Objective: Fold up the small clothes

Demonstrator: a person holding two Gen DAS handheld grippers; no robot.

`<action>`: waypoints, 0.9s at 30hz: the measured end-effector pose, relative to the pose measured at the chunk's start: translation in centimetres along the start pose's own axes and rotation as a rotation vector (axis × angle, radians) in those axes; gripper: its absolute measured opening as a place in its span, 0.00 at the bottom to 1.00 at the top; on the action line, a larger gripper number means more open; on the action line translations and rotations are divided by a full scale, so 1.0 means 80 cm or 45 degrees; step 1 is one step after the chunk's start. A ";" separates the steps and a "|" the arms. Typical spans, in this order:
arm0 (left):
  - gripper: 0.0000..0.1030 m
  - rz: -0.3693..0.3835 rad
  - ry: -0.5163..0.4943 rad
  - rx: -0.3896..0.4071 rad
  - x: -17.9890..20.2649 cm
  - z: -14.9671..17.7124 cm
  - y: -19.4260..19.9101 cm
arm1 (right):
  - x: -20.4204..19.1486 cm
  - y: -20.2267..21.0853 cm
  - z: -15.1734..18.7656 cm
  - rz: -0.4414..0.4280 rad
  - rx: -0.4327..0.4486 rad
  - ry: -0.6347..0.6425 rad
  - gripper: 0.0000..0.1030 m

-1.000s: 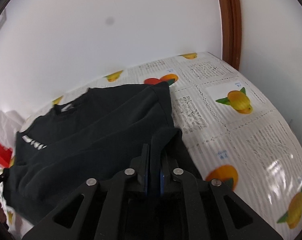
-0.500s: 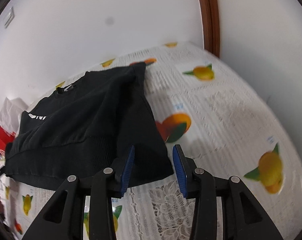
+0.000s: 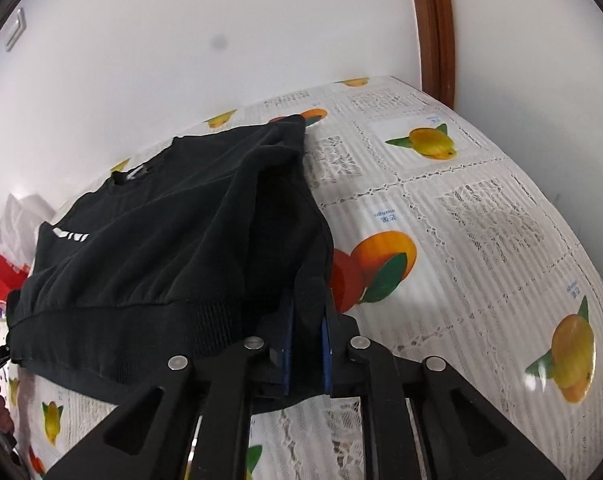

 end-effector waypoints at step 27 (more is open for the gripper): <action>0.40 -0.031 0.012 0.010 0.020 0.162 0.133 | 0.073 0.128 0.138 0.095 0.017 0.037 0.27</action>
Point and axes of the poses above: each gripper's, at about its wrist camera, not at the fingertips, and y roughly against the way its jaws point, x to its right, z to its underside, the point moved 4 cm from there along -y, roughly the way its jaws point, and after that the axes turned 15 degrees about z, right-handed, at the moved point
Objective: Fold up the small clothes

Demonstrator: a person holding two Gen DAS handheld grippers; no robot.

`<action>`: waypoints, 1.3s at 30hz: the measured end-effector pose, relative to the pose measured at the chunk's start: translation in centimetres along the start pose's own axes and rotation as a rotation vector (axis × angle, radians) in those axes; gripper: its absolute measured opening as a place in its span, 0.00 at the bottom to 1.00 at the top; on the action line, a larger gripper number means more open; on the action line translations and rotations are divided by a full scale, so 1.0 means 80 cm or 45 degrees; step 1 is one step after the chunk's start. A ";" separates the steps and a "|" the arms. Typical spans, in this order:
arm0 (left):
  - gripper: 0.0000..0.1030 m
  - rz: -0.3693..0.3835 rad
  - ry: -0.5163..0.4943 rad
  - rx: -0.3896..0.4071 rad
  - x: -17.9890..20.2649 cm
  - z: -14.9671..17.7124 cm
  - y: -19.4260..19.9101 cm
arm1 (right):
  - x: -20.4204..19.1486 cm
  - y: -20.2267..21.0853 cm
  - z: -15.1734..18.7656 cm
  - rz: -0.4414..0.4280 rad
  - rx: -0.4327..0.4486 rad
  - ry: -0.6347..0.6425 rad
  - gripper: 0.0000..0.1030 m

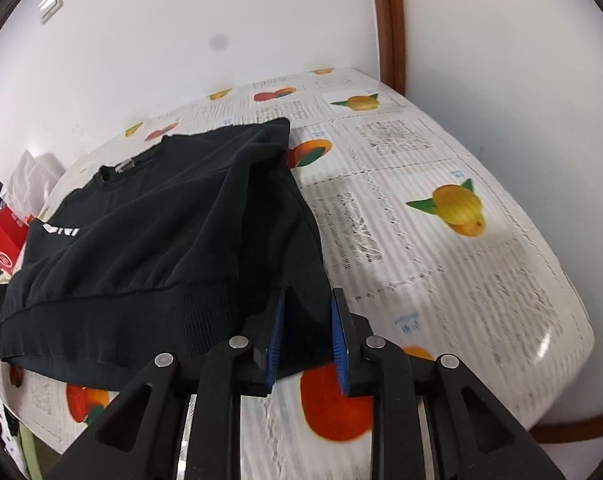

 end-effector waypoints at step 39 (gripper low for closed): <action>0.06 0.348 -0.178 0.207 0.110 -0.132 -0.011 | -0.055 0.060 -0.088 -0.416 0.215 -0.166 0.13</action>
Point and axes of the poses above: each gripper's, at about its wrist camera, not at the fingertips, and y roughly against the way its jaws point, x to its right, z to its underside, the point moved 4 cm from there along -y, roughly the way its jaws point, and after that the axes turned 15 degrees about z, right-handed, at the moved point
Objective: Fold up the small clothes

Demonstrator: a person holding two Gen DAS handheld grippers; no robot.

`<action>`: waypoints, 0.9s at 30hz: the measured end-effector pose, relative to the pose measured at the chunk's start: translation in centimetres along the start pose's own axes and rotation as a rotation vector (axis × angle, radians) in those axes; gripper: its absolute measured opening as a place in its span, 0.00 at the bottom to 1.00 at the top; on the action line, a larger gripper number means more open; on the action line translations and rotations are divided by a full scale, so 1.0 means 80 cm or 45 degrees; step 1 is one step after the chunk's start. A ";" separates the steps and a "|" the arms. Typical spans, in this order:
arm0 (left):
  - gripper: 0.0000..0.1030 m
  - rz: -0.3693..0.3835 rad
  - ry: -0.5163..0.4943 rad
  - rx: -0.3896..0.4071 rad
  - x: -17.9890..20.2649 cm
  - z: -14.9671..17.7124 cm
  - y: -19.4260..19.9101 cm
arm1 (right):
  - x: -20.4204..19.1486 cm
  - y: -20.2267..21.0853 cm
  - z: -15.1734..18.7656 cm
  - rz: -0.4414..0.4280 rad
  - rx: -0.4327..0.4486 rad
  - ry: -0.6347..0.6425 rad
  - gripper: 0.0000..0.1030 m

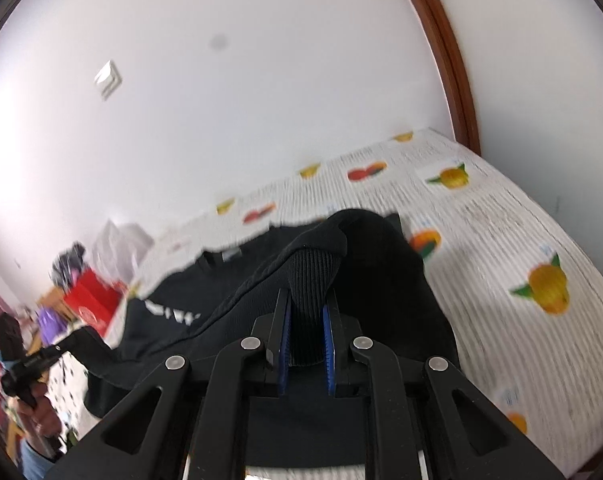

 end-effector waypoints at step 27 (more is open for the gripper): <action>0.51 -0.165 0.085 -0.128 -0.095 -0.058 -0.118 | -0.029 -0.192 -0.071 0.207 -0.099 0.081 0.48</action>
Point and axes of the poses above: each gripper's, at about its wrist camera, not at the fingertips, and y roughly against the way its jaws point, x to its right, z to its underside, the point moved 4 cm from there along -y, roughly the way its jaws point, and after that the axes turned 15 degrees about z, right-handed, at the moved point
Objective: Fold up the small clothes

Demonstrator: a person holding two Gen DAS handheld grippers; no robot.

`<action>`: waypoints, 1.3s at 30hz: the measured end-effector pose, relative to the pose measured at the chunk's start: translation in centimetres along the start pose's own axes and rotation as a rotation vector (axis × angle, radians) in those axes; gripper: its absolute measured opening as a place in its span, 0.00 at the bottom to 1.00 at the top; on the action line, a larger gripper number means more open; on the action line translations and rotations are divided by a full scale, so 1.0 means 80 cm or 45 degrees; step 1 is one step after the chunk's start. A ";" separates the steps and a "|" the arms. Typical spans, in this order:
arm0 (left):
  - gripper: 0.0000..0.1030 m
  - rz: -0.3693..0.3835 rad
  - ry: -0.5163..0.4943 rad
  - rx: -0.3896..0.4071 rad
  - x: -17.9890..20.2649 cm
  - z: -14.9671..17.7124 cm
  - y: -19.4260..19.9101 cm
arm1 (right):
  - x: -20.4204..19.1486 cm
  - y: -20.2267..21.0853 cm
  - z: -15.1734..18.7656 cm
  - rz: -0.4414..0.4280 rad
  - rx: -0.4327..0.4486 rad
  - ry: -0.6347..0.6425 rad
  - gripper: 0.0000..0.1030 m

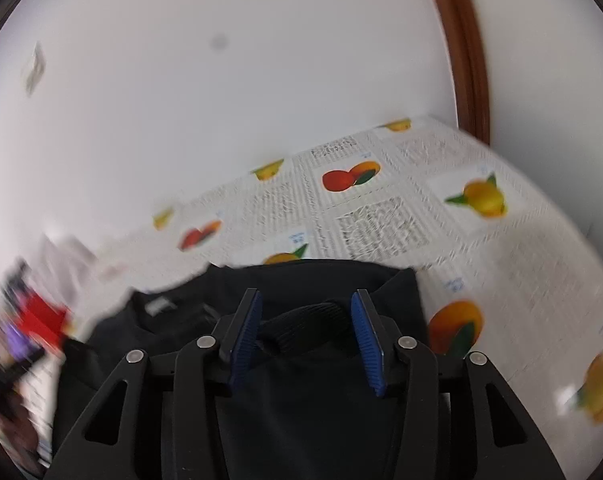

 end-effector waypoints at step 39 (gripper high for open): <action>0.41 -0.193 -0.077 -0.170 -0.009 0.038 -0.030 | -0.025 -0.053 0.022 0.344 -0.072 0.263 0.47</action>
Point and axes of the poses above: each gripper's, at about its wrist camera, not at the fingertips, and y roughly against the way its jaws point, x to its right, z to its underside, the point moved 4 cm from there along -y, roughly the way its jaws point, and after that the axes turned 15 degrees about z, right-handed, at the moved point
